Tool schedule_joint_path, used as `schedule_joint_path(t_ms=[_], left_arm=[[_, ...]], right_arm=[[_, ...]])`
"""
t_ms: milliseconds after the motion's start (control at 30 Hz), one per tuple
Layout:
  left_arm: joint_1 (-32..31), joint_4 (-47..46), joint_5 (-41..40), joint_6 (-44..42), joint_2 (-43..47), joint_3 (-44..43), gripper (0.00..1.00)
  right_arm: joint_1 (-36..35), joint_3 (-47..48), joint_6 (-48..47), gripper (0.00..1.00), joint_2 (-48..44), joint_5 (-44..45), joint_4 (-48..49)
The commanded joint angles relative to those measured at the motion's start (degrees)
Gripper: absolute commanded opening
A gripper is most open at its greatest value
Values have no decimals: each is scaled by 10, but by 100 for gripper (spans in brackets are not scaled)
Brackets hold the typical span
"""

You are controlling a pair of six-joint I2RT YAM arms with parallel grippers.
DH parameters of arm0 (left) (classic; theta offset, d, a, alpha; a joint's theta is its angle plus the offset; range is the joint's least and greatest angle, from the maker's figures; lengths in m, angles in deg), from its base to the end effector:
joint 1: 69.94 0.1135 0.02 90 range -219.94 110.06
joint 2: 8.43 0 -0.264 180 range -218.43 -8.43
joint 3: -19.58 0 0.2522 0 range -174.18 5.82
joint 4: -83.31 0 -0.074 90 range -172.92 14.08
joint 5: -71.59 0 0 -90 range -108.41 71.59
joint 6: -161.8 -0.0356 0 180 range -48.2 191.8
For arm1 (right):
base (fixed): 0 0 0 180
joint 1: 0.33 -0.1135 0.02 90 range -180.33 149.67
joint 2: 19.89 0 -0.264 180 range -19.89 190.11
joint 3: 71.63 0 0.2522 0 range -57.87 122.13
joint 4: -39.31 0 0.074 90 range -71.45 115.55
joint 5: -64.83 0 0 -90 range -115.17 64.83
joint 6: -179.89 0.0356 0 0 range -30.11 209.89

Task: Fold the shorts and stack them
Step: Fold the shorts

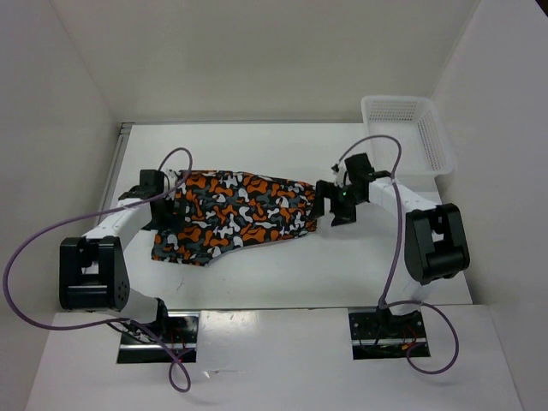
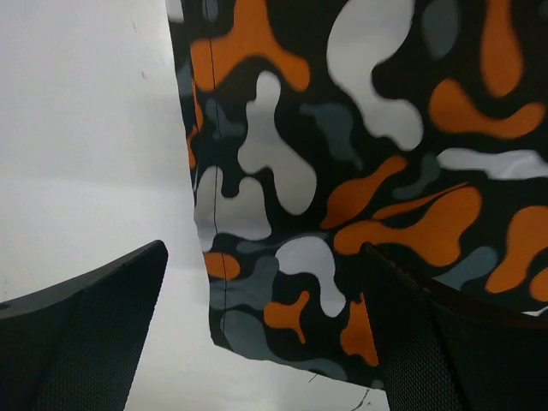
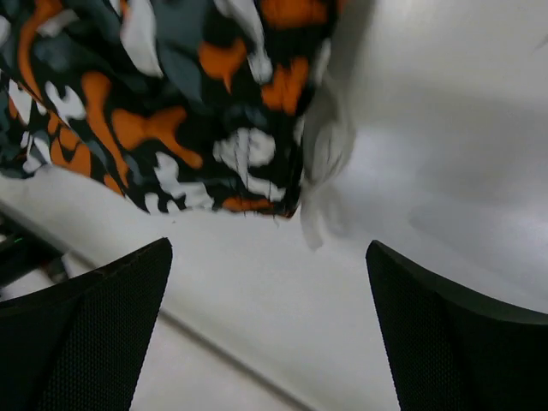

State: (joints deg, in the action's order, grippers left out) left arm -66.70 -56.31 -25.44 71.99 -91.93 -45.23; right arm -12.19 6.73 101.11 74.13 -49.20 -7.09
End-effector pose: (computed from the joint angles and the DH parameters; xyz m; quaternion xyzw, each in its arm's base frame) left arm 0.2845 0.0205 0.2012 -0.0451 0.9611 0.0662 0.2645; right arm 0.3212 0.0823 0.2147 -0.0556 0.9489 0.2452 0.1909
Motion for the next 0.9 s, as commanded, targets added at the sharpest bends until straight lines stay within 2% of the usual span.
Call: schedule_joint_path(t_ms=[0,133,267,467,567,700,733,800,833,867], left_arm=[[-1,13,-11,-2,12,18,99],[-1,-11,-58,-2,-1,32,99],[-1,-17,-58,-2,-20,38,99],[-1,-30,-71,-2,-33,58,99],[-1,-41,-71,-2,-44,63,99],[-1,-46,-56,-2,-57,63,99],[-1,-46,-56,-2,-62,63,99],[-1,-46,-50,-2,-68,51,99],[-1,-46,-50,-2,-75,51,99],[-1,-46,-50,-2,-82,44,99]], right_arm=[[-5,-67,151,97,-8,-114,10],[-5,-72,170,92,22,-106,15],[-11,-72,194,87,58,-112,38],[-22,-29,216,83,108,-113,87],[-27,13,222,76,150,-93,81],[-33,39,222,61,174,-61,81],[-33,45,227,49,180,-61,81],[-33,45,227,33,180,-61,86],[-33,45,227,20,180,-61,86],[-33,45,227,14,180,-49,86]])
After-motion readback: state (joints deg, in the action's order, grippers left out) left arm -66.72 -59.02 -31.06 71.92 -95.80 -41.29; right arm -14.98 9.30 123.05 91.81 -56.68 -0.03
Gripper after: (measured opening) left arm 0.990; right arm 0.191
